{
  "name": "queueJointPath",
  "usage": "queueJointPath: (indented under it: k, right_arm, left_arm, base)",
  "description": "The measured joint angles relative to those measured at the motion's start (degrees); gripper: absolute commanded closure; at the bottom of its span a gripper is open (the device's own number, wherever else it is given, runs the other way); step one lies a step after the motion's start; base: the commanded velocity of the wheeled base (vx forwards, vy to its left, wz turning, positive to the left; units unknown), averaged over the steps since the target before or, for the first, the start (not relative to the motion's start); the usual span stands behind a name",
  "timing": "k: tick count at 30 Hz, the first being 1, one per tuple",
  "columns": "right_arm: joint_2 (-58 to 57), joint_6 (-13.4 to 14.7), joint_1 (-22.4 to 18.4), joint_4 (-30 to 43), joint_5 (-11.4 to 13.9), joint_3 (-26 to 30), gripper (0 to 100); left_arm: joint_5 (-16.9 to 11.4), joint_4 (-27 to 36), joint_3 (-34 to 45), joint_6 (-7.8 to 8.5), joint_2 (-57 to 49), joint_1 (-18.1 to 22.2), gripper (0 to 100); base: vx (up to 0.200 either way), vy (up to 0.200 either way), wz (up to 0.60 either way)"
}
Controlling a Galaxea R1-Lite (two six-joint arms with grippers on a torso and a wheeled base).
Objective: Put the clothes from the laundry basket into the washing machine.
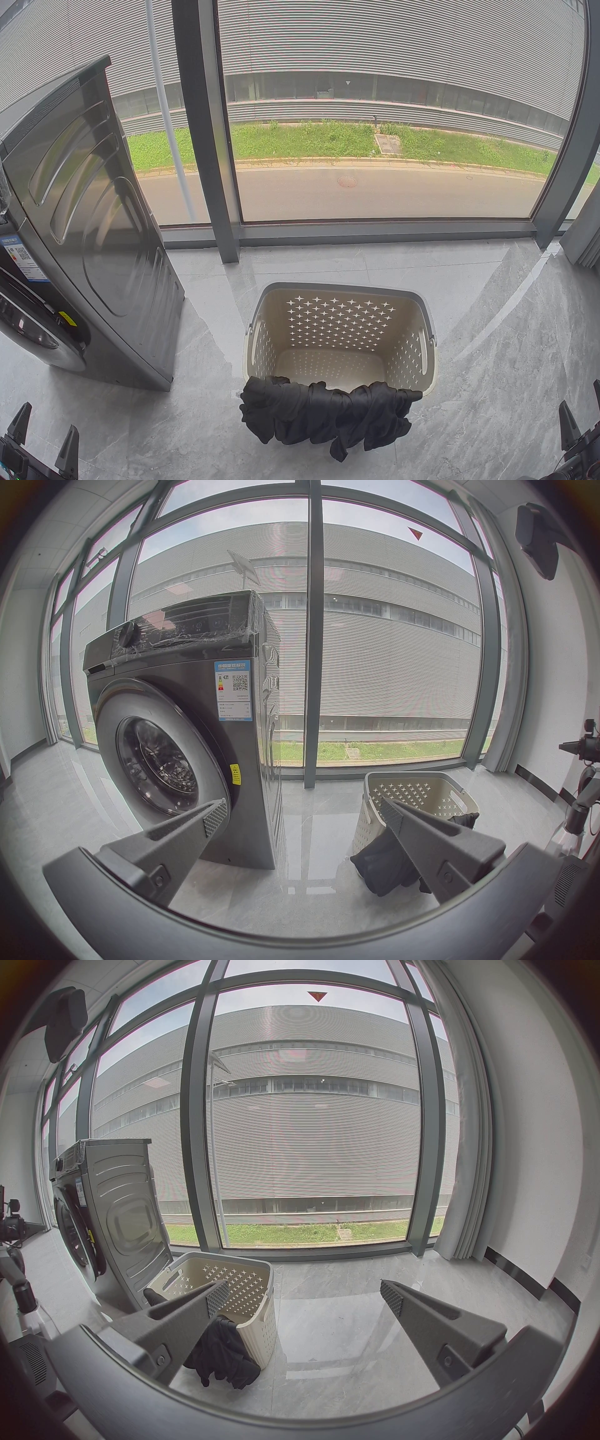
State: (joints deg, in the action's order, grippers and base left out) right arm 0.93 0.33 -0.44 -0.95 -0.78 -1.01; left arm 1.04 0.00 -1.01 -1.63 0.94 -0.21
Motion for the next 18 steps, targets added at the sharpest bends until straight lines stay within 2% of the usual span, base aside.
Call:
queueJointPath:
  k: [3, 9, 18]
  right_arm:
    - [0.0, 0.02, 0.0, 0.0, -0.01, 0.0, 0]
    - [0.0, 0.0, 0.0, 0.0, 0.0, 0.0, 0]
    - [0.0, 0.0, 0.0, 0.0, 0.0, 0.0, 0]
  left_arm:
    - [0.0, 0.0, 0.0, 0.0, 0.0, 0.0, 0]
    - [-0.02, 0.0, 0.0, 0.02, 0.0, 0.05, 0]
    - [0.0, 0.0, 0.0, 0.0, -0.01, 0.05, 0]
  base:
    - [0.0, 0.0, 0.0]
    - [0.0, -0.2, 0.0]
    - [0.0, 0.0, 0.0]
